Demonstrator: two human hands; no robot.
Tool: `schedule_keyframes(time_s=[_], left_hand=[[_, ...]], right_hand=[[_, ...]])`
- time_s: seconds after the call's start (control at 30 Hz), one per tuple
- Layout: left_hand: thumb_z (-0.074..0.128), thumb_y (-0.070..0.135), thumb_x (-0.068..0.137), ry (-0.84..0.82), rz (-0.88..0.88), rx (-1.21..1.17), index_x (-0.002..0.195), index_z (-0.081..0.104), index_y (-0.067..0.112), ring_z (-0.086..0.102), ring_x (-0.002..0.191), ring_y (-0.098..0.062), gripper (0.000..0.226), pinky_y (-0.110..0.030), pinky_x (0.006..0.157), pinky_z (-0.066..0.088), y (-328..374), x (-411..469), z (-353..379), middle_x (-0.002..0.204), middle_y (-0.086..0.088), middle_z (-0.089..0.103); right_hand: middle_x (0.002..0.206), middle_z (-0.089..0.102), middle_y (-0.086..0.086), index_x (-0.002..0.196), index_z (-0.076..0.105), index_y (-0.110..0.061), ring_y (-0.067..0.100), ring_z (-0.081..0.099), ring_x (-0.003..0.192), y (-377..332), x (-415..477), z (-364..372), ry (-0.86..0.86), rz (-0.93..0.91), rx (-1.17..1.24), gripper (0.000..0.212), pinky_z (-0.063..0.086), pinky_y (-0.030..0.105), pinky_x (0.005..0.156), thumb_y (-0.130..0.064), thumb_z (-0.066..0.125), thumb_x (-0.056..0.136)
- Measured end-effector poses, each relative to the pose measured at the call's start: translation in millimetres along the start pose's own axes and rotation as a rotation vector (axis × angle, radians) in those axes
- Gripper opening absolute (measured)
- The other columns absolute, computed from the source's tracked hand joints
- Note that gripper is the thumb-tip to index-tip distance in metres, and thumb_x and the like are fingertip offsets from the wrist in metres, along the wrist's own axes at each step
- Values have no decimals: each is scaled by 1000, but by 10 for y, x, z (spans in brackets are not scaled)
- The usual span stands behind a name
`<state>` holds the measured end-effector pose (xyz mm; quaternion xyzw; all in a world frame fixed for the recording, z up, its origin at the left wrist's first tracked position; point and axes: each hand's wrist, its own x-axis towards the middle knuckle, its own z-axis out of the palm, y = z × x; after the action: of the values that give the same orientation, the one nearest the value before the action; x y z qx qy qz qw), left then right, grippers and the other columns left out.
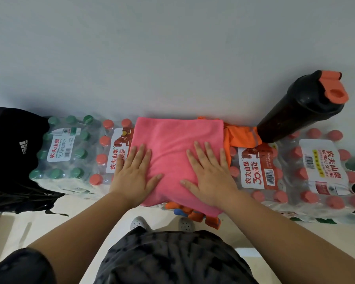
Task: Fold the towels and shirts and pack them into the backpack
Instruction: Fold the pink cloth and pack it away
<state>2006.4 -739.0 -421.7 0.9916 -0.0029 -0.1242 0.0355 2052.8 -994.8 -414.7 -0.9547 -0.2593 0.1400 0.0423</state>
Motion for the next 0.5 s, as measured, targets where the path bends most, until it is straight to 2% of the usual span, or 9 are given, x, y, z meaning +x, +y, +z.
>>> schedule_keyframes(time_s=[0.1,0.17,0.2,0.27,0.3,0.33,0.4,0.5], left_hand=[[14,77,92,57,28,-10,160,14,28,6,155,-23,84,-56,123,7,-69,-176,27,167,3,6],[21,74,93,104,50,-22,154,36,26,30,148,-28,79,-55,119,20,-116,-292,17,162,-1,30],[24,72,94,132,70,-32,147,47,24,40,140,-28,76,-53,115,27,-131,-331,7,156,-1,41],[26,68,95,184,93,-74,134,59,21,52,125,-28,69,-49,107,36,-153,-354,-42,140,-1,57],[28,66,96,204,89,-110,129,61,20,55,119,-28,65,-48,103,39,-164,-333,-77,132,-1,61],[32,63,96,223,79,-145,125,62,19,56,113,-28,61,-47,99,42,-177,-291,-114,126,-1,63],[39,55,94,250,57,-187,123,62,17,57,107,-32,54,-48,94,46,-194,-142,-208,119,-4,63],[46,44,84,282,-47,-235,124,61,11,56,103,-40,54,-51,90,48,-199,190,-387,119,-13,60]], right_hand=[[168,-10,-2,161,4,-27,23,-21,152,22,-154,17,9,-46,28,87,-8,60,120,-78,13,92],[168,11,-4,158,24,-27,21,-1,155,63,-229,-13,56,-79,80,81,1,57,122,-75,16,93],[164,27,-5,153,38,-26,21,16,153,97,-236,-46,95,-88,124,78,9,54,123,-73,17,94],[140,60,-2,133,62,-22,23,50,132,183,-169,-155,218,-77,221,68,33,46,112,-67,26,97],[126,68,1,124,68,-19,25,58,118,244,-85,-215,292,-50,261,60,41,43,103,-62,34,98],[116,71,5,118,70,-16,27,61,108,310,21,-281,374,-9,291,52,45,41,96,-55,41,98],[108,71,10,115,70,-12,33,62,101,443,263,-412,504,108,347,40,48,41,91,-42,50,97],[115,72,9,123,66,-13,32,65,107,584,566,-570,483,303,442,36,50,38,91,-34,59,95]])
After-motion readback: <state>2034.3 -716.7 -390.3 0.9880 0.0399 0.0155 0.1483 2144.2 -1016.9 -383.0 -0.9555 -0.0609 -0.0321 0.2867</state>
